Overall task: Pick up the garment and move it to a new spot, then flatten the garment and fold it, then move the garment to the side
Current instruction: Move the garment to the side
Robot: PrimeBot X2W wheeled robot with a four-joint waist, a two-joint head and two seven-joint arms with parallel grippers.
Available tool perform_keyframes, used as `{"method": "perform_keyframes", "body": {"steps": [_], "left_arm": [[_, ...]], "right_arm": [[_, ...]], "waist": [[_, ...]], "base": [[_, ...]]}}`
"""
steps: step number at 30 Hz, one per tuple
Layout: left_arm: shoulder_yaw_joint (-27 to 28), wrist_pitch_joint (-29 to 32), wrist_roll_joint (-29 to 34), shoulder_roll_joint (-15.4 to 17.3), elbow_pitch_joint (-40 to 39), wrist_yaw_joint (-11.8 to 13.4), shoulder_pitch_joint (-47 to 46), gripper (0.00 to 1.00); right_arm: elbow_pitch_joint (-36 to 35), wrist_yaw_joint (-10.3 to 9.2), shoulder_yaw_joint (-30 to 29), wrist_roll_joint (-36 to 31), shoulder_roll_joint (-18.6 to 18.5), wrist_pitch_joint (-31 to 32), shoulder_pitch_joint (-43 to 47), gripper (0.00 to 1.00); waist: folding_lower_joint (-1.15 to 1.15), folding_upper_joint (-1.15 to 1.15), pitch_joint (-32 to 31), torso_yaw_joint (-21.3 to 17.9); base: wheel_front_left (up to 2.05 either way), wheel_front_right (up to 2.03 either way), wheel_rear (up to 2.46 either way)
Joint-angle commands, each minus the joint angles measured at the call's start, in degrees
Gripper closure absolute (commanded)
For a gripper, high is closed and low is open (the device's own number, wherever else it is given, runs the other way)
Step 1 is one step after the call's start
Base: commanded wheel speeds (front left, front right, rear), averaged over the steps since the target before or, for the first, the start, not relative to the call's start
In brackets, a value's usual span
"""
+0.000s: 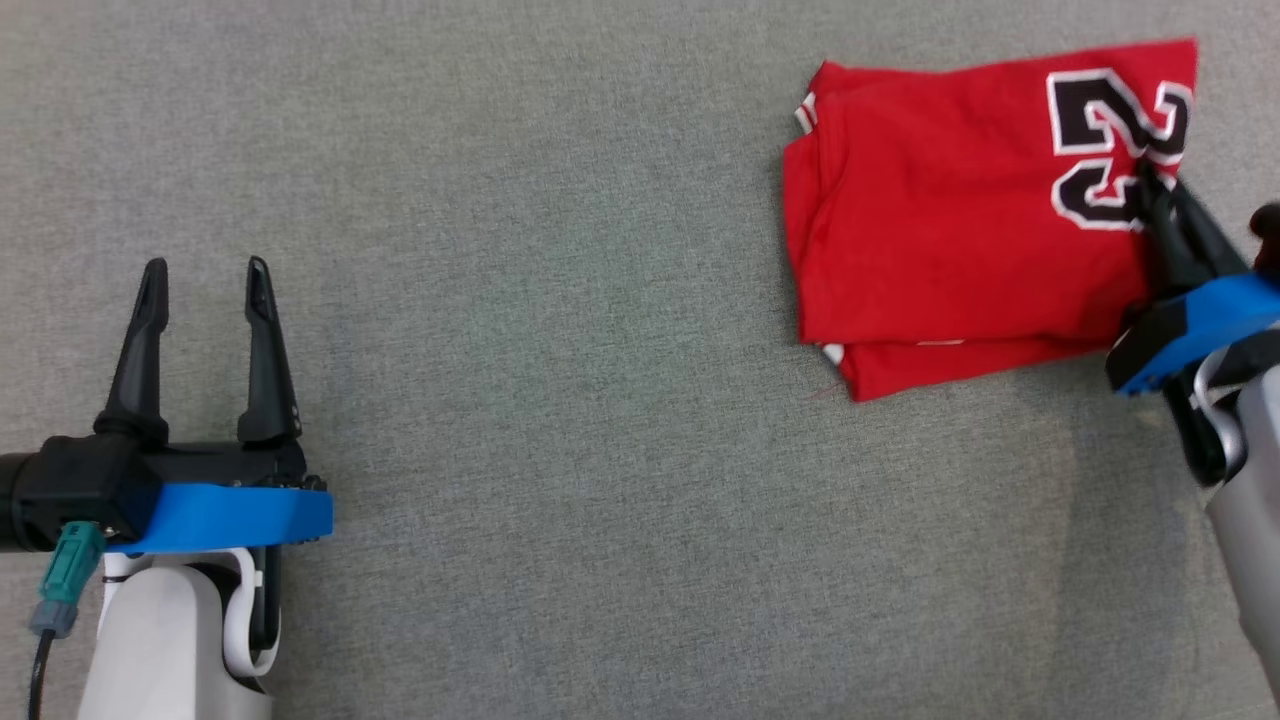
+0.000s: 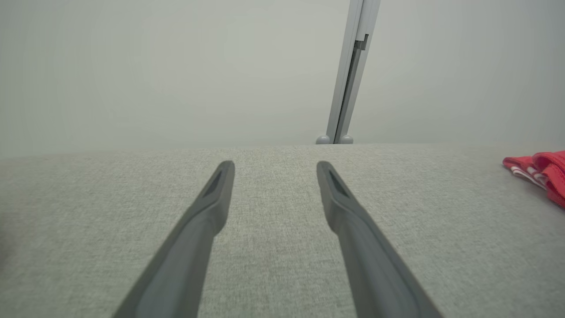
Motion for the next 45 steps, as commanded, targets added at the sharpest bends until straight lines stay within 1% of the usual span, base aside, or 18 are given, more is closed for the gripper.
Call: {"method": "perform_keyframes", "body": {"steps": [1,6,10,16,21,28,29,30,31,34,36,41,45], "left_arm": [[0.23,-0.15,0.5,0.45,-0.33,-0.27,-0.85,0.0],[0.63,-0.15,0.84,1.03,-2.5,-0.31,-0.79,0.0],[0.46,-0.15,1.0,1.46,-3.74,-0.38,-1.4,0.0],[0.04,-0.15,1.11,1.5,-4.44,-0.4,-2.67,0.0],[0.29,-0.15,0.88,1.4,-4.63,-0.4,-2.88,0.0],[0.88,-0.15,0.64,1.01,-4.37,-0.29,-3.05,0.0],[1.04,-0.15,0.64,0.95,-4.25,-0.29,-3.09,0.0],[1.12,-0.15,0.65,0.93,-4.2,-0.29,-3.1,0.0],[1.18,-0.15,0.68,0.89,-4.14,-0.28,-3.1,0.0],[1.39,-0.15,0.78,0.8,-3.85,-0.23,-3.11,0.0],[1.45,-0.15,0.84,0.73,-3.65,-0.24,-3.1,0.0],[1.75,-0.15,0.83,0.47,-3.19,-0.24,-2.07,0.0],[2.28,-0.15,0.53,0.08,-2.57,-0.03,-0.41,0.0]], "right_arm": [[-0.63,-0.01,-0.42,-0.5,-0.31,0.19,-1.29,1.0],[-4.22,-0.01,-2.27,-1.84,-2.31,3.35,-4.34,1.0],[-5.08,-0.01,-3.72,-2.61,-5.66,6.6,-7.45,1.0],[-2.9,-0.01,-6.58,-3.13,-11.12,10.21,-12.3,1.0],[-0.16,-0.02,-8.97,-5.1,-14.12,12.05,-15.9,1.0],[2.18,-0.01,-11.66,-7.84,-14.23,12.53,-18.69,1.0],[2.96,-0.01,-12.04,-8.73,-14.0,12.31,-19.23,0.79],[3.31,-0.01,-12.21,-9.1,-13.65,12.08,-19.44,0.36],[3.76,-0.01,-12.52,-9.42,-13.35,11.84,-19.65,0.0],[4.62,-0.01,-13.33,-10.9,-12.53,10.74,-19.79,0.0],[4.85,-0.01,-14.16,-13.09,-12.59,9.46,-19.84,0.0],[5.75,-0.01,-16.05,-16.2,-11.0,6.21,-19.53,0.0],[5.69,-0.01,-15.85,-16.53,-8.59,3.32,-18.32,0.0]], "waist": [[-0.01,0.0,0.23,-0.01],[-0.01,0.0,2.25,-0.37],[-0.01,0.0,4.17,0.0],[-0.01,0.0,6.22,1.54],[-0.01,0.0,6.94,2.23],[-0.01,0.0,7.3,2.71],[-0.01,0.0,7.32,2.74],[-0.01,0.0,7.32,2.69],[-0.01,0.0,7.3,2.66],[-0.01,0.0,7.03,2.53],[-0.01,0.0,6.69,2.51],[-0.01,0.0,4.73,2.54],[-0.01,0.0,1.76,2.56]], "base": [[0.0,0.0,0.0],[0.0,0.0,0.0],[0.0,0.0,0.0],[0.0,0.0,0.0],[0.0,0.0,0.0],[0.0,0.0,0.0],[0.0,0.0,0.0],[0.0,0.0,0.0],[0.0,0.0,0.0],[0.0,0.0,0.0],[0.0,0.0,0.0],[0.0,0.0,0.0],[0.0,0.0,0.0]]}}
